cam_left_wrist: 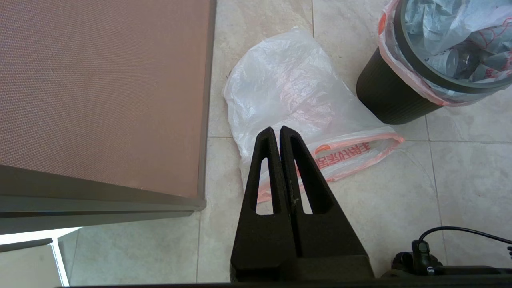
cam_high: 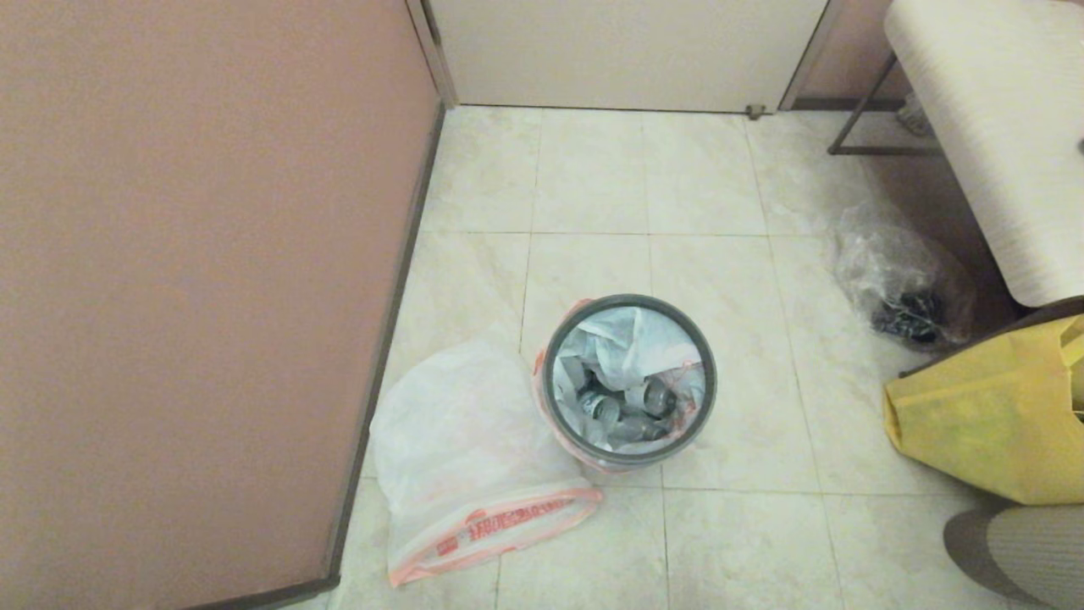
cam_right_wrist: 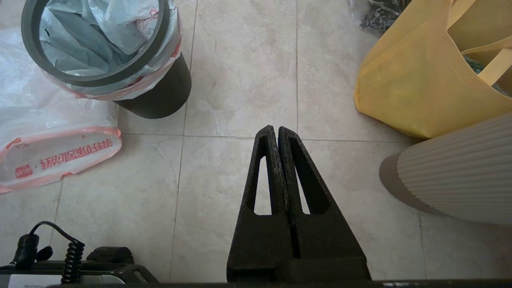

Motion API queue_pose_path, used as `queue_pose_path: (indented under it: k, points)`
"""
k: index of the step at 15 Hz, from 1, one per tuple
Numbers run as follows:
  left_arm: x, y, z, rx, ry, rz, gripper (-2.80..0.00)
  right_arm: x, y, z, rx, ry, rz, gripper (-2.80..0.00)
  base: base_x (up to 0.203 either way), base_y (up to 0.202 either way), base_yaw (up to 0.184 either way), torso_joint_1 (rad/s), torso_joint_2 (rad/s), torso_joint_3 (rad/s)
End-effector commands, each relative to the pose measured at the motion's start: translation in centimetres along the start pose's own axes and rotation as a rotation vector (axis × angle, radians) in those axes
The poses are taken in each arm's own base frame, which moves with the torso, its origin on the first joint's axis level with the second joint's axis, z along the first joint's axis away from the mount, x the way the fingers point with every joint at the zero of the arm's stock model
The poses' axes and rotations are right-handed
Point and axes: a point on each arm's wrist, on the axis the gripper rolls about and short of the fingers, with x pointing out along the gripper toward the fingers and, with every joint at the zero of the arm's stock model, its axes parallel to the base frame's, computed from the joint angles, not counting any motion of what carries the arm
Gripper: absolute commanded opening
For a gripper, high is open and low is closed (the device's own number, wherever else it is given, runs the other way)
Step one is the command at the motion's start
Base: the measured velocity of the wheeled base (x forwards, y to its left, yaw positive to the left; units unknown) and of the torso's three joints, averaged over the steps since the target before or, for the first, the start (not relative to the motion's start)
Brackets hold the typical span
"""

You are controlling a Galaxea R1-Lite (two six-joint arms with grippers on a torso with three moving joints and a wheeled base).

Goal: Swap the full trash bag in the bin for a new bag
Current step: Place the trash can ring on the floor

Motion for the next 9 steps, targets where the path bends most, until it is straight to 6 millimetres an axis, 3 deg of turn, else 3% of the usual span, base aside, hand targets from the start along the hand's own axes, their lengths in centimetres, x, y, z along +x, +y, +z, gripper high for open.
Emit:
queue_pose_path:
  k: [1, 9]
  points:
    - [0.01, 0.0, 0.01, 0.0, 0.002, 0.0, -2.8, 0.0, 0.0, -0.01, -0.004, 0.0, 0.001, -2.8, 0.0, 0.0, 0.0, 0.0, 0.0, 0.0]
    - [0.01, 0.0, 0.0, 0.0, 0.002, 0.0, -2.8, -0.03, 0.01, 0.12, -0.054, -0.007, 0.004, -2.8, 0.0, 0.0, 0.0, 0.0, 0.0, 0.0]
